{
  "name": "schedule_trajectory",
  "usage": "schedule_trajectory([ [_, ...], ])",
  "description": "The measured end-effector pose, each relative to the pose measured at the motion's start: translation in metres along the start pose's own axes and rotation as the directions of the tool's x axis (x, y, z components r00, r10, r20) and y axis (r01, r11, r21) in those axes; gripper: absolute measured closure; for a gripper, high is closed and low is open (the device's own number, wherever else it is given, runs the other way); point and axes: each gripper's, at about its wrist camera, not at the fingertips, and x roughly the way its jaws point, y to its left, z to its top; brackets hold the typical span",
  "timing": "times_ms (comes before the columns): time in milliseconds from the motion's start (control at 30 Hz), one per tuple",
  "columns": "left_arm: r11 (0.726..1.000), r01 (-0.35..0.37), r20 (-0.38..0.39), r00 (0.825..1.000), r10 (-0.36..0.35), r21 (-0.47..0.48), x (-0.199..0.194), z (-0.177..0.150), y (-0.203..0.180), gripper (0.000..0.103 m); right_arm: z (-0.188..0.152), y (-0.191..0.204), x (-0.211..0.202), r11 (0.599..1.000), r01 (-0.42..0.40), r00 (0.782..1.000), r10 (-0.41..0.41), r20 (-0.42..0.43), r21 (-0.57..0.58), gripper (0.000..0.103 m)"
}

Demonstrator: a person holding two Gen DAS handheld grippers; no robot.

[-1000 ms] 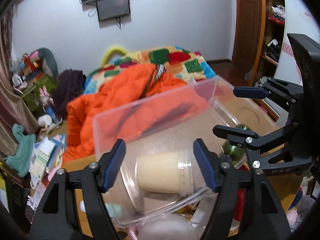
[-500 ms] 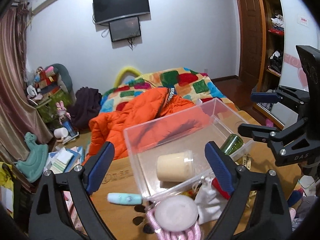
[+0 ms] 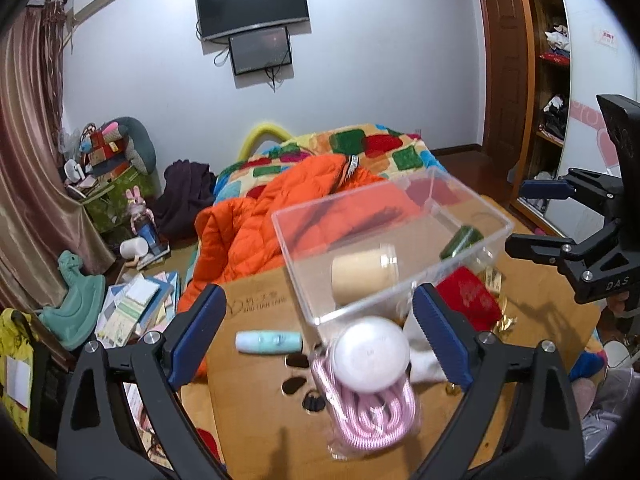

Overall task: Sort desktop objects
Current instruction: 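Reach the right tool to the red pouch and close on it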

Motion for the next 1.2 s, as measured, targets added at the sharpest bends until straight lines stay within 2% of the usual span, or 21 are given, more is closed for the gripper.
schedule_trajectory([
  [300,0.999,0.045,-0.082,0.996,-0.046,-0.015,0.015,-0.031,-0.007,0.008,-0.034,0.016,0.025,0.998,-0.063,0.993,0.064,-0.096,0.013,0.016],
  [533,0.996,0.083,-0.111,0.990,-0.086,-0.028,0.022,-0.040,-0.013,0.008,-0.046,0.018,0.048,0.985,-0.162,0.976,0.169,-0.140,0.059,0.019],
  [633,0.995,0.095,-0.121,0.988,-0.098,-0.031,0.025,-0.041,-0.015,0.008,-0.049,0.020,0.058,0.982,-0.177,0.969,0.186,-0.162,0.069,0.035],
  [800,0.994,0.107,-0.148,0.983,-0.111,-0.035,0.034,-0.046,-0.018,0.008,-0.051,0.021,0.064,0.972,-0.219,0.957,0.232,-0.173,0.087,0.051],
  [867,0.993,0.113,-0.159,0.980,-0.118,-0.042,0.039,-0.048,-0.019,0.008,-0.051,0.021,0.062,0.970,-0.228,0.956,0.239,-0.172,0.083,0.062],
  [967,0.991,0.122,-0.168,0.977,-0.128,-0.047,0.045,-0.048,-0.022,0.008,-0.054,0.021,0.056,0.970,-0.231,0.955,0.240,-0.173,0.071,0.067],
  [1200,0.992,0.119,-0.181,0.976,-0.124,-0.040,0.054,-0.045,-0.027,0.008,-0.059,0.019,0.039,0.976,-0.215,0.959,0.219,-0.178,0.040,0.070],
])
